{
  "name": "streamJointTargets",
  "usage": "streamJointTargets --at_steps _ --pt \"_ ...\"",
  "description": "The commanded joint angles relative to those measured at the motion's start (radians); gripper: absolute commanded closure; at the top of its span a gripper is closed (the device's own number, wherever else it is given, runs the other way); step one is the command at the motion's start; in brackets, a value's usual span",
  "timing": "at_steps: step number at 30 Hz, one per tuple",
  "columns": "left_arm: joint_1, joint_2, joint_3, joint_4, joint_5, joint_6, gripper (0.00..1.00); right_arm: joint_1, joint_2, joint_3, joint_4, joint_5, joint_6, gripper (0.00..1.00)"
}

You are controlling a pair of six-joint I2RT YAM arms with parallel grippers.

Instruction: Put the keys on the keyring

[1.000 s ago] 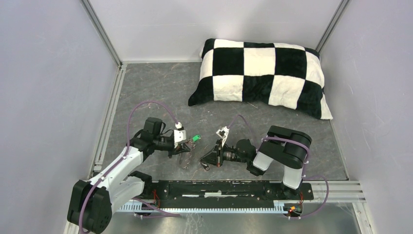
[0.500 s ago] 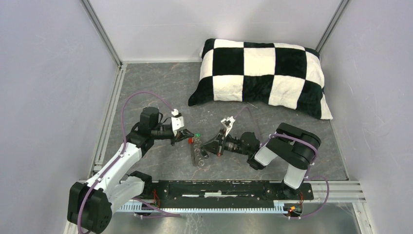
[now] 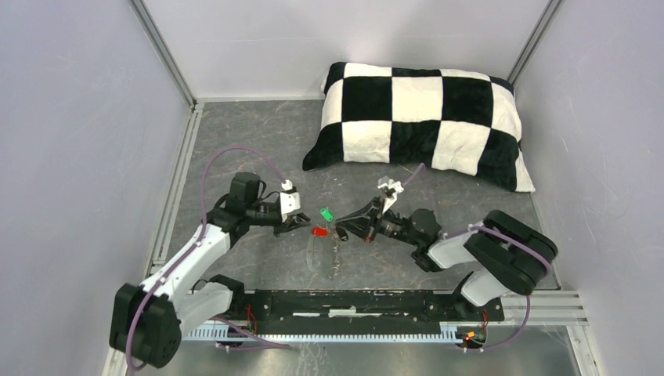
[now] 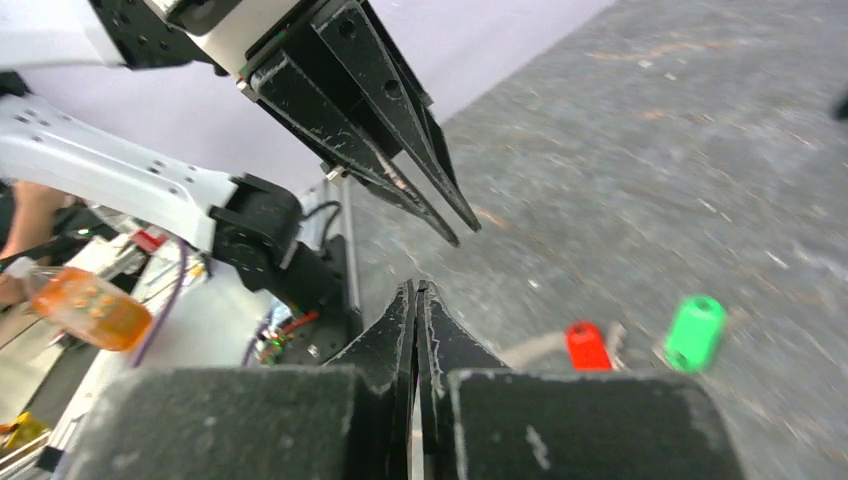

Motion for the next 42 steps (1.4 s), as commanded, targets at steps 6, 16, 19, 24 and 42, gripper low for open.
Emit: streamJointTargets --at_steps 6,16,19,24,42 --pt "-0.149 0.232 0.058 -0.15 -0.006 0.39 0.58 -0.05 -0.373 -0.139 -0.55 0.226 -0.335 1.0" --pt "-0.338 0.432 0.142 -0.086 -0.093 0.551 0.56 -0.053 -0.487 -0.189 -0.766 0.338 -0.332 0.98" --pt "-0.37 0.445 0.148 -0.15 -0.126 0.644 0.53 -0.054 -0.527 -0.173 -0.863 0.395 -0.339 0.72" --pt "-0.391 0.448 0.143 -0.094 -0.161 0.595 0.53 -0.052 -0.588 -0.118 -1.024 0.473 -0.413 0.32" --pt "-0.119 0.139 0.163 -0.315 -0.138 0.407 0.37 0.353 -0.321 -0.014 -0.803 0.332 -0.352 0.39"
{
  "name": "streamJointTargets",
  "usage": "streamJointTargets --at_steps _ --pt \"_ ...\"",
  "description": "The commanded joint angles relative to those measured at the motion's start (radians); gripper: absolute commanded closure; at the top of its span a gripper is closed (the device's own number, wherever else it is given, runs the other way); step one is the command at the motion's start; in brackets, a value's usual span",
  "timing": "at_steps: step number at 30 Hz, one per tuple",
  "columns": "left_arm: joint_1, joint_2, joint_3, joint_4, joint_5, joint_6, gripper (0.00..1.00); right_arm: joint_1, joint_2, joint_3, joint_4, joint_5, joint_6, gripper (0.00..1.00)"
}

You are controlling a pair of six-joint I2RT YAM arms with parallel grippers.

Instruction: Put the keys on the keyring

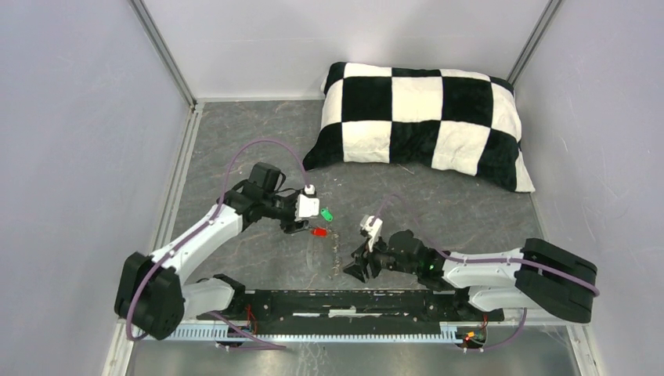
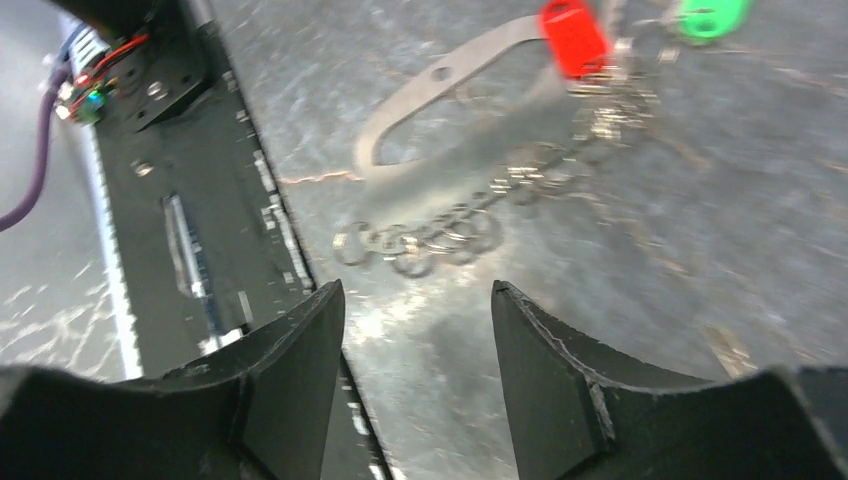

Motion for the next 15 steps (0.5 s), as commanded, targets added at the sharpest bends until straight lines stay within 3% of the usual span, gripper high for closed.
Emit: streamJointTargets --at_steps 1,6,15 --pt "0.01 -0.124 -0.019 -0.14 0.042 0.084 0.38 0.111 0.068 0.093 0.055 0.029 -0.049 0.4" --pt "0.071 -0.172 -0.021 -0.153 0.075 0.017 0.39 0.189 0.14 0.159 -0.002 0.084 -0.109 0.42" --pt "0.147 -0.2 -0.028 -0.195 0.089 0.046 0.4 0.246 0.286 0.293 -0.127 0.178 -0.157 0.48"
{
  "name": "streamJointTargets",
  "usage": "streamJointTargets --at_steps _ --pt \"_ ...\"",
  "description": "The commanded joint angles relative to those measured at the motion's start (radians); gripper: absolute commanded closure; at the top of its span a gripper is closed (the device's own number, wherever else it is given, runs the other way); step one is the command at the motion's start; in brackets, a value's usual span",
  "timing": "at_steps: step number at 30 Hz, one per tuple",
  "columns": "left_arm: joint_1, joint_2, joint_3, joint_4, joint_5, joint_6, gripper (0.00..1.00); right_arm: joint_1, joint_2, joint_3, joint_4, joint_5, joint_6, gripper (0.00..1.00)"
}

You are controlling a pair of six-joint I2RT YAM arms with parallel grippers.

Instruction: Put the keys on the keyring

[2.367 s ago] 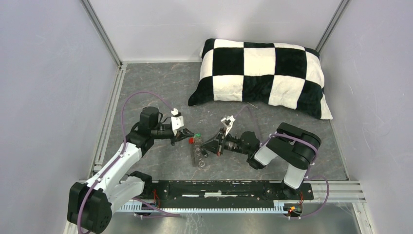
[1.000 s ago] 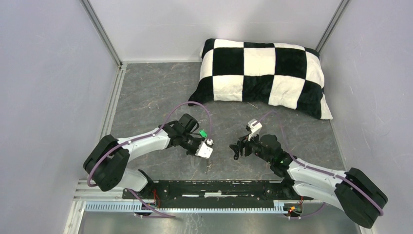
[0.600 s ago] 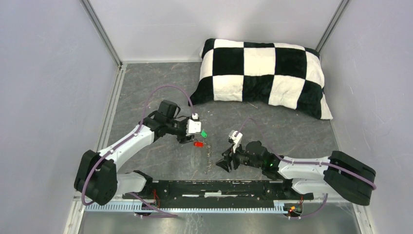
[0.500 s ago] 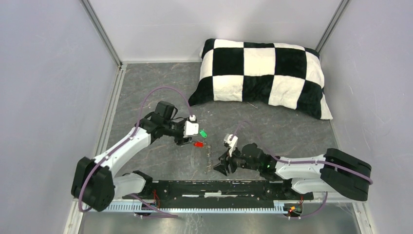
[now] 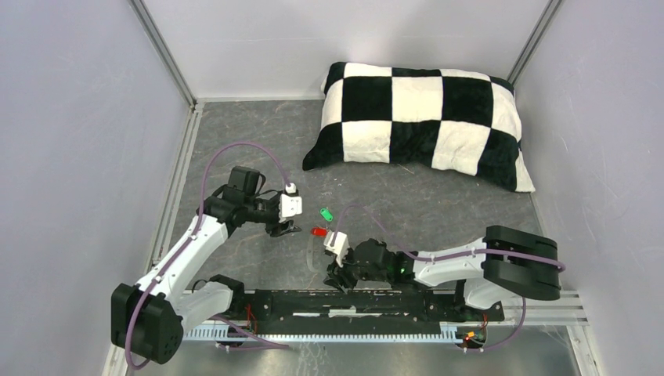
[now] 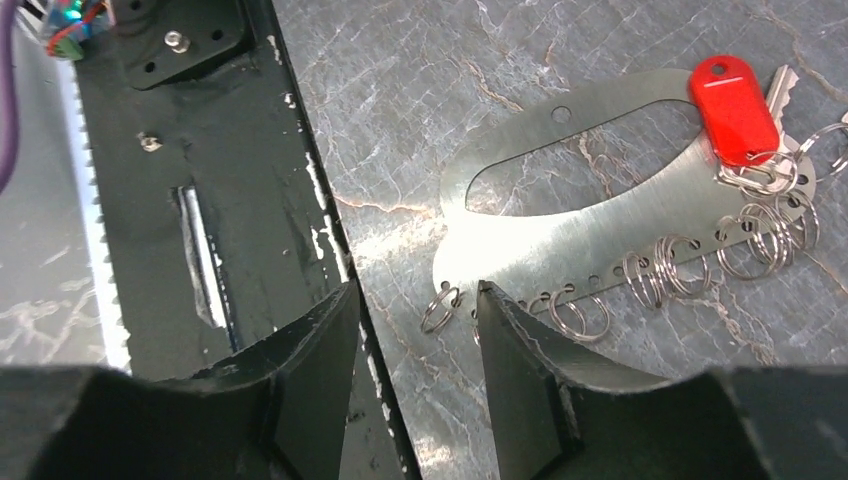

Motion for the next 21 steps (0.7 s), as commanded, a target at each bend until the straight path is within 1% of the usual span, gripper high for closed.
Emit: streamJointTargets --at_steps 1,11,13,18,21 --pt "0.016 -0.037 -0.012 -0.017 0.033 0.027 0.4 0.022 0.06 0.085 -0.072 0.086 -0.039 0.49" --pt "0.032 -0.069 -0.013 -0.02 0.042 0.014 0.4 0.045 0.132 0.173 -0.184 0.166 -0.035 0.58" --pt "0.032 -0.074 -0.009 -0.021 0.045 0.016 0.4 0.045 0.138 0.182 -0.199 0.171 -0.032 0.63" --pt "0.034 -0.083 -0.003 -0.034 0.048 0.027 0.41 0.05 0.102 0.167 -0.211 0.188 -0.027 0.71" --pt "0.034 -0.086 -0.003 -0.06 0.061 0.055 0.41 0.05 0.072 0.159 -0.195 0.18 -0.053 0.79"
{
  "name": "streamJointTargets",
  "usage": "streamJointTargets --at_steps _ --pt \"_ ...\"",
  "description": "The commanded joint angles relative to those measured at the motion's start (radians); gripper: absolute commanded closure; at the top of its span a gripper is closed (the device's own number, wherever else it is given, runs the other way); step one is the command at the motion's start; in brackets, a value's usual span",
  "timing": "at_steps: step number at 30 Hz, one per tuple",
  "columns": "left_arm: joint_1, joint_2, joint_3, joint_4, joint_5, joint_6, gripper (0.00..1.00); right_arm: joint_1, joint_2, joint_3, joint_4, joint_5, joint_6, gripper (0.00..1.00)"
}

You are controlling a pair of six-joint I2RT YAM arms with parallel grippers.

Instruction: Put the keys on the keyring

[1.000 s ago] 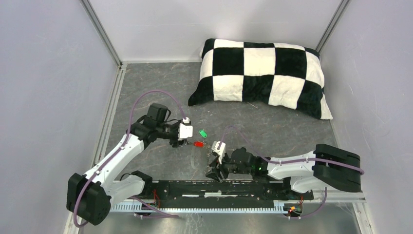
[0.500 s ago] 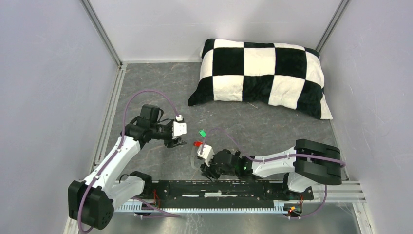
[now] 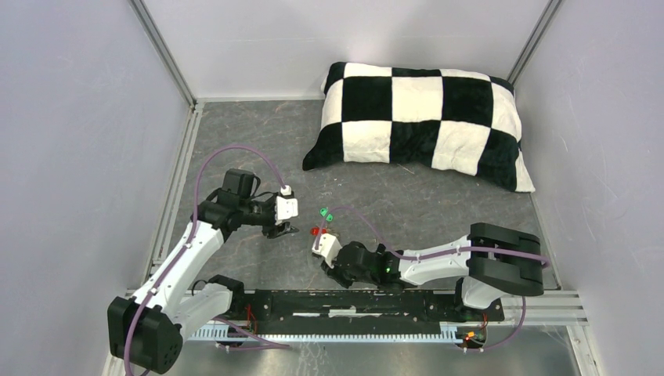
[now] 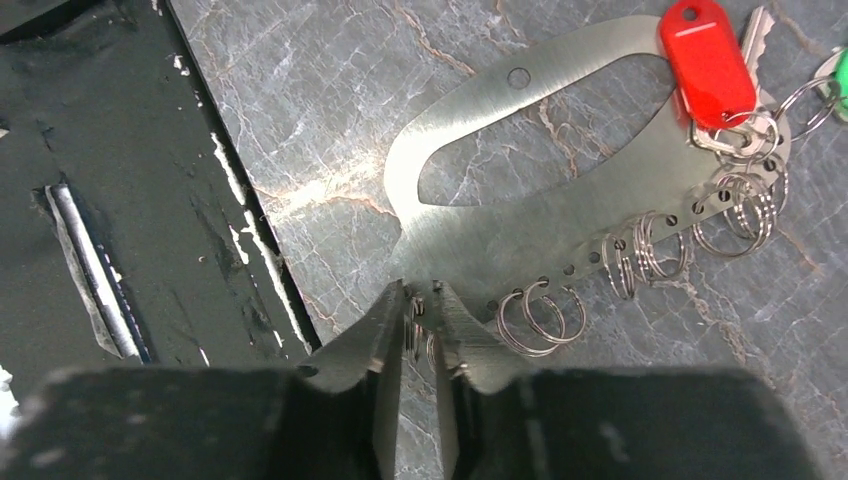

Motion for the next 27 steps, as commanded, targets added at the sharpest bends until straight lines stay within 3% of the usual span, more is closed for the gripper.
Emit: streamJointTargets --at_steps 1,8,11,12,14,15,16,17,24,27 --pt "0.006 -0.021 0.007 -0.043 0.062 0.073 0.42 0.006 -0.071 0.007 0.028 0.013 -0.045 0.82" --pt "0.004 -0.017 0.011 -0.232 0.141 0.326 0.44 -0.015 -0.144 0.011 0.054 -0.082 -0.131 0.9" --pt "0.004 -0.002 0.021 -0.267 0.147 0.355 0.45 -0.021 -0.154 -0.001 0.068 -0.116 -0.116 0.91" --pt "0.004 0.003 0.025 -0.281 0.144 0.366 0.45 -0.023 -0.161 -0.001 0.061 -0.124 -0.103 0.85" --pt "0.004 0.011 0.034 -0.318 0.144 0.405 0.44 -0.023 -0.177 -0.012 0.038 -0.129 -0.093 0.55" --pt "0.004 0.014 0.037 -0.331 0.143 0.422 0.45 -0.022 -0.19 -0.03 0.035 -0.13 -0.081 0.36" --pt "0.004 0.015 0.038 -0.335 0.143 0.426 0.44 -0.023 -0.2 -0.047 0.03 -0.129 -0.076 0.08" --pt "0.004 0.015 0.037 -0.335 0.141 0.43 0.44 -0.022 -0.21 -0.065 0.022 -0.129 -0.071 0.02" --pt "0.004 0.015 0.044 -0.335 0.14 0.423 0.45 -0.007 -0.195 -0.087 -0.002 -0.098 -0.086 0.02" --pt "0.004 0.015 0.042 -0.336 0.136 0.42 0.45 0.006 -0.188 -0.069 -0.022 -0.057 -0.098 0.15"
